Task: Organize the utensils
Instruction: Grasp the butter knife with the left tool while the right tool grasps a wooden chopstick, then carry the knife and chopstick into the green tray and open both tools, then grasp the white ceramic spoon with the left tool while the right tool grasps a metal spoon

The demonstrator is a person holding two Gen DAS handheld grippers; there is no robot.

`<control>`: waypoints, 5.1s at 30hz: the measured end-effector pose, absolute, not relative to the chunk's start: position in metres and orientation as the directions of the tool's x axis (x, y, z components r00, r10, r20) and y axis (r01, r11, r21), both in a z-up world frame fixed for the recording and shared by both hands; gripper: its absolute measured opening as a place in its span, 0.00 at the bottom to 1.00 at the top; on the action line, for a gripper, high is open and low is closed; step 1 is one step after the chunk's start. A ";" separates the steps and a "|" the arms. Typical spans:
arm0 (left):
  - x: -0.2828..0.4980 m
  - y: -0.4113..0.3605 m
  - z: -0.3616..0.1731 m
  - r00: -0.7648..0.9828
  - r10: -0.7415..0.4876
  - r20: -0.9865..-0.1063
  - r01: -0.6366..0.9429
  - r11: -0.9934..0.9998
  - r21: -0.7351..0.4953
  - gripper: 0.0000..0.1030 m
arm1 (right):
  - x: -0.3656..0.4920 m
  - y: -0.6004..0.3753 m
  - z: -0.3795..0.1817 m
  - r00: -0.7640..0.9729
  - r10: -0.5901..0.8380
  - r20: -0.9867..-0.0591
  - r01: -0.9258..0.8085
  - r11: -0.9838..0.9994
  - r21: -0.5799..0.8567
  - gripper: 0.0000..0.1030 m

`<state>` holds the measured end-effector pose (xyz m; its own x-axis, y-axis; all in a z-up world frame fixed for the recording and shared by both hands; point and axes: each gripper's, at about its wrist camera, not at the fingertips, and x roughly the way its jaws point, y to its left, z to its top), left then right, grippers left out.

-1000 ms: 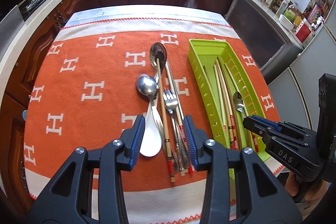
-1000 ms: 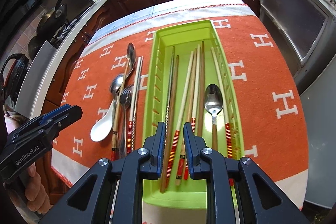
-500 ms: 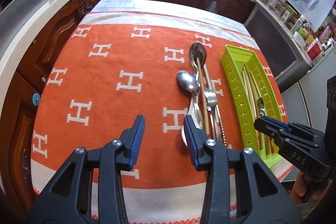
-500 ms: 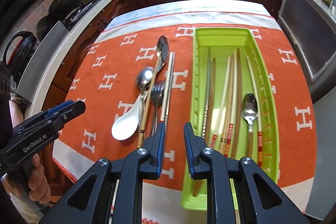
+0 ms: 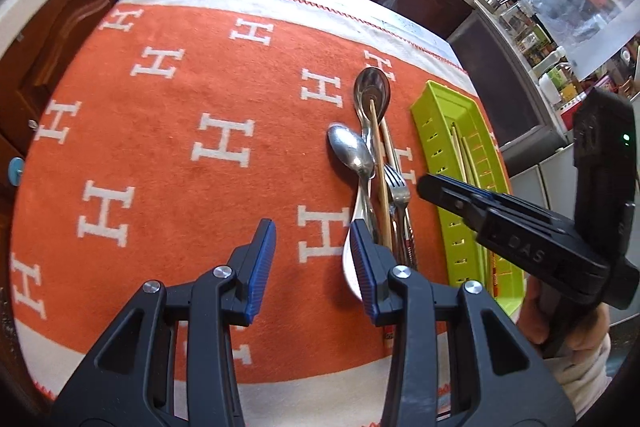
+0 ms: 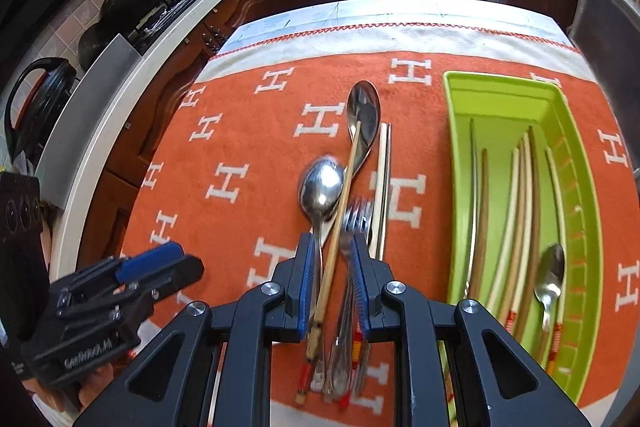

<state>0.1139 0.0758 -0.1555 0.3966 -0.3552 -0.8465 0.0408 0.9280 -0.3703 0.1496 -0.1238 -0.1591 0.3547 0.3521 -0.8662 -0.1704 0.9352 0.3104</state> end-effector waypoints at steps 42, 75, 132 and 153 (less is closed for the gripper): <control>0.241 0.022 -0.254 0.287 -0.640 -0.713 -0.058 0.731 -0.680 0.34 | 0.192 -0.131 -0.207 0.339 0.471 -0.815 -0.163 0.882 0.442 0.06; 0.154 -0.031 -0.122 0.384 -0.610 -0.693 0.200 0.788 -0.583 0.01 | 0.104 -0.210 -0.125 0.513 0.638 -0.574 -0.193 0.738 0.647 0.05; 0.190 -0.109 -0.131 0.332 -0.485 -0.809 0.251 0.872 -0.419 0.01 | 0.141 -0.295 -0.152 0.435 0.267 -0.860 0.029 0.950 0.310 0.18; 0.152 -0.019 -0.118 0.355 -0.389 -0.850 0.187 0.920 -0.343 0.02 | 0.111 -0.249 -0.140 0.433 0.339 -0.835 -0.073 0.937 0.342 0.18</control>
<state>0.1518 -0.0190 -0.1178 0.3546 -0.3891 -0.8502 0.1871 0.9204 -0.3432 0.1115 -0.2493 -0.1404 0.4329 0.3390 -0.8353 -0.0733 0.9367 0.3423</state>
